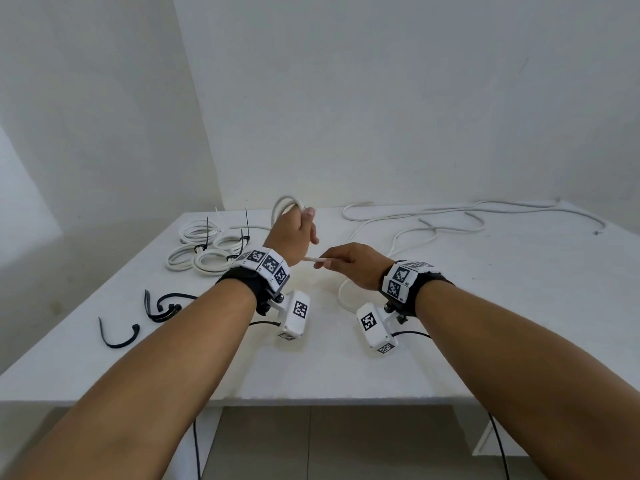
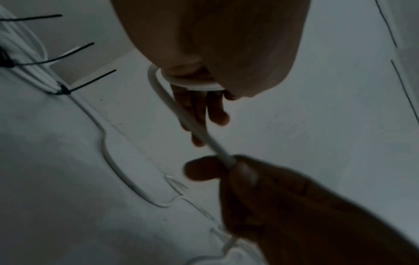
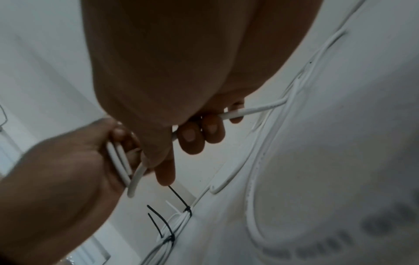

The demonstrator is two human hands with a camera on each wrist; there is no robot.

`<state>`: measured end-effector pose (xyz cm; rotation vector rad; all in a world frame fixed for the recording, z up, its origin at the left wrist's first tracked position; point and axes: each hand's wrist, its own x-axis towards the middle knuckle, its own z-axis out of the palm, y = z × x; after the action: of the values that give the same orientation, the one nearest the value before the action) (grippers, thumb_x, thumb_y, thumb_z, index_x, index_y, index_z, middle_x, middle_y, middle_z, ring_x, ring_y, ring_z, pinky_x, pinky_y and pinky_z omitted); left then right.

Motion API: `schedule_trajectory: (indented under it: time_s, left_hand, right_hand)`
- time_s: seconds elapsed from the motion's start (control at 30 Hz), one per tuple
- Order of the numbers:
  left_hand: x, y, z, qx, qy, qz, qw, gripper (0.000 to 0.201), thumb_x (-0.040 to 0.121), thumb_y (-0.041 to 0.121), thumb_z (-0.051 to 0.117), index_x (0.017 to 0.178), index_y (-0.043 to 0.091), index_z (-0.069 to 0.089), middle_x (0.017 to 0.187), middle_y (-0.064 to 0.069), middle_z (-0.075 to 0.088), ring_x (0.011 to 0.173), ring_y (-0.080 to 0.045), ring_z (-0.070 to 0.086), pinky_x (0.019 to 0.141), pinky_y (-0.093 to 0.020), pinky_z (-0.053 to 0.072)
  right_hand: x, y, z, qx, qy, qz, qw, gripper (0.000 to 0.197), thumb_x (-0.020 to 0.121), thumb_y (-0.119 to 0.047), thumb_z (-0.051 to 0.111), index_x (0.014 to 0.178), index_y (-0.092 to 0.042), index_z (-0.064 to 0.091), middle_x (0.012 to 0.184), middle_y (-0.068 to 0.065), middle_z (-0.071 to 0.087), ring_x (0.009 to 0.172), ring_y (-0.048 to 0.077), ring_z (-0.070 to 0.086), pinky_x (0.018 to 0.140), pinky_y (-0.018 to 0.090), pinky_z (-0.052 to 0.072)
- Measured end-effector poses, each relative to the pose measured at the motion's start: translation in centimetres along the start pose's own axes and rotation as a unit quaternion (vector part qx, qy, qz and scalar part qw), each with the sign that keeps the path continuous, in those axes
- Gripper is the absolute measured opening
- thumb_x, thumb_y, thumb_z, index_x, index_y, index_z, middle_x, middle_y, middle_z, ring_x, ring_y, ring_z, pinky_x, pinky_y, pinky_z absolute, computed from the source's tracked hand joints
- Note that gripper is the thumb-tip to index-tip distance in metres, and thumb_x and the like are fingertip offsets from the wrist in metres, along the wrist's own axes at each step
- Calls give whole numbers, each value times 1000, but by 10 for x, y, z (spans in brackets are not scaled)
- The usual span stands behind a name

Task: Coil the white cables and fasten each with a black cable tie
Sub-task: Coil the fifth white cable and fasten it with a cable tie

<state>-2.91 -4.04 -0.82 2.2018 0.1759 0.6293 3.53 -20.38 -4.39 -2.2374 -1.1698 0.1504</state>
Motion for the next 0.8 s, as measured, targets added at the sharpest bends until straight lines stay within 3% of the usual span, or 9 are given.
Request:
schedule_trajectory:
  time_s: [0.1,0.2,0.23,0.33,0.4,0.47,0.53,0.63,0.8]
  left_hand:
    - [0,-1,2,113,-91,-35,989,48,106,39,27,87,5,55,76,-7,71,62,-23,67,73,-38,54]
    - [-1,0,4,155,-157,-62,973,42,104,38,29,84,8,51,77,-13,67,68,-27,61,72,-36,47]
    - [-2,1,5,151,-176,-74,970,40,103,39,29,82,11,50,73,-10,64,67,-25,58,69,-35,44]
    - [-2,4,5,90,-240,-126,958,49,101,51,26,69,17,43,55,2,44,50,-16,34,52,-28,30]
    - [-2,4,2,62,-277,-142,948,54,97,61,31,62,20,36,50,2,34,47,-16,23,47,-26,21]
    - [-4,4,-3,52,-296,-131,945,55,96,60,40,59,21,30,49,1,29,46,-16,19,46,-26,17]
    - [-6,3,-7,-13,-304,-146,941,52,98,52,47,59,23,27,51,2,24,46,-15,16,46,-27,12]
    - [-12,1,-12,-147,-307,-182,923,49,102,43,43,60,23,27,49,6,19,42,-10,11,44,-25,7]
    - [-21,8,-18,-395,-311,-201,841,48,90,51,44,53,25,31,41,9,18,40,-11,4,44,-28,3]
  right_hand:
    - [1,-6,-5,34,40,-30,998,20,100,-31,54,98,-22,72,67,-1,57,59,10,46,63,27,39]
    - [4,-9,-10,68,89,-24,993,15,94,-23,64,88,-11,69,68,-4,56,55,2,44,55,13,35]
    - [4,-8,-12,68,95,-18,993,15,93,-23,65,87,-9,68,69,-4,57,56,2,45,55,12,36]
    - [6,-4,-14,62,103,-13,993,19,91,-25,68,86,-6,66,76,6,62,63,10,48,60,19,38]
    - [7,-1,-16,65,117,-10,991,21,89,-26,70,82,-7,64,78,10,64,66,13,49,62,24,39]
    - [5,2,-20,65,112,0,992,25,89,-31,70,81,-8,64,77,10,62,66,13,48,63,26,40]
    - [3,5,-23,51,87,1,995,27,92,-36,65,81,-12,64,74,4,59,65,12,48,63,23,39]
    - [0,10,-27,59,73,6,996,27,97,-40,57,89,-18,70,73,-2,62,66,7,52,63,19,41]
    - [2,13,-28,103,82,21,991,37,102,-43,46,94,-20,73,76,-5,61,70,6,55,67,19,41]
